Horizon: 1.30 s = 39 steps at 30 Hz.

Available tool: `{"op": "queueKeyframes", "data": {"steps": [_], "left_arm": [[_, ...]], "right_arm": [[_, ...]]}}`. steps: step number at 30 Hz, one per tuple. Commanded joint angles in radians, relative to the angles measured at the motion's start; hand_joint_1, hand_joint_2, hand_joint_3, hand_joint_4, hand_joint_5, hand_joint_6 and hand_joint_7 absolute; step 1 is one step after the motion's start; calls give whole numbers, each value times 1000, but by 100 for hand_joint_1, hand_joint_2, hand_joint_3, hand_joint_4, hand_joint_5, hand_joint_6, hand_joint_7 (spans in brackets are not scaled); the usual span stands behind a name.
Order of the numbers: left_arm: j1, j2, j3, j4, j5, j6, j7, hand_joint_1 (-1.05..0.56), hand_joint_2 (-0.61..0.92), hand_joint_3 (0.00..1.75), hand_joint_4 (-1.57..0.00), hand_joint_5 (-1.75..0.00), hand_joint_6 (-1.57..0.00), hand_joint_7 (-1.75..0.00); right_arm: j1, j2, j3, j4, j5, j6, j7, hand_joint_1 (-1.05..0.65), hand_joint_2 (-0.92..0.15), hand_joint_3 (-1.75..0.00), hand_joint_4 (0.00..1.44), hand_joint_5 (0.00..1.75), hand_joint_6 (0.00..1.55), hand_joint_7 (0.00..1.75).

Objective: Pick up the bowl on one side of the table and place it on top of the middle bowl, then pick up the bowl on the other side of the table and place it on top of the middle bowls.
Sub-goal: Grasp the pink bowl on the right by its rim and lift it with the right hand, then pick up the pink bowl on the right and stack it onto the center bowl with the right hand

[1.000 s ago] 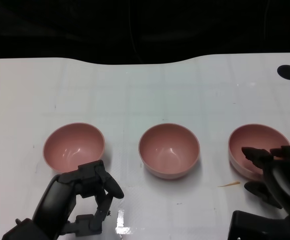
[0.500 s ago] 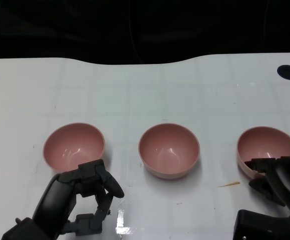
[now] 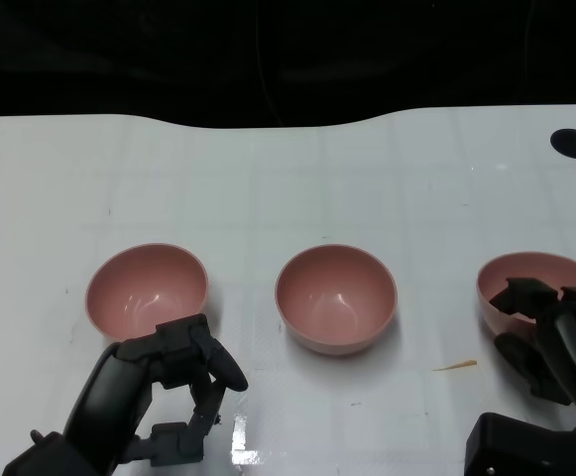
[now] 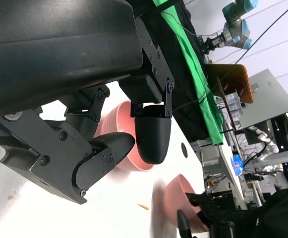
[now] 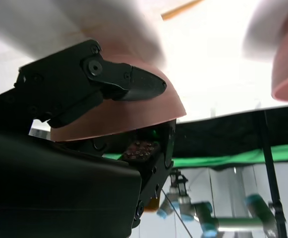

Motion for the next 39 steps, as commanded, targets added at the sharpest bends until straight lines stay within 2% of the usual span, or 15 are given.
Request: {"op": "queueKeyframes", "data": {"steps": [1,7,13,16,22,26,33,39], "left_arm": [[1,17,5,-3,3,-2,6,-16,41,124,-77,-166,-77,-125],[-6,15,4,5,6,-6,9,-14,41,124,-77,-165,-77,-125],[-8,12,0,7,-3,6,4,-16,41,124,-77,-166,-77,-125],[-6,13,0,4,-6,11,4,-17,41,124,-77,-166,-78,-125],[-6,16,1,5,-9,15,3,-18,41,123,-76,-166,-78,-124],[-5,18,1,2,-1,11,6,-17,41,122,-76,-166,-78,-124],[-6,13,-3,4,6,7,10,-16,41,124,-75,-165,-77,-124],[-7,10,-6,3,12,12,14,-16,41,124,-75,-167,-77,-124]], "right_arm": [[-5,-13,-5,-18,-3,-10,-38,-17,-38,-124,96,175,74,174],[7,-7,-1,-79,-17,-16,-58,-14,-31,-132,98,175,77,169],[13,-6,1,-160,-11,-40,-39,-13,-30,-134,97,175,75,170],[5,9,6,-187,-8,-44,-24,-13,-28,-134,98,175,75,172],[-11,36,29,-217,-14,-63,-4,-15,-22,-140,98,175,81,163],[-29,74,55,-219,-8,-87,-6,-17,-23,-139,98,175,75,173],[-71,113,83,-179,-17,-122,-36,-21,-30,-138,100,175,77,174],[-106,136,107,-154,-17,-149,-30,-12,-25,-133,100,175,77,175]]}}
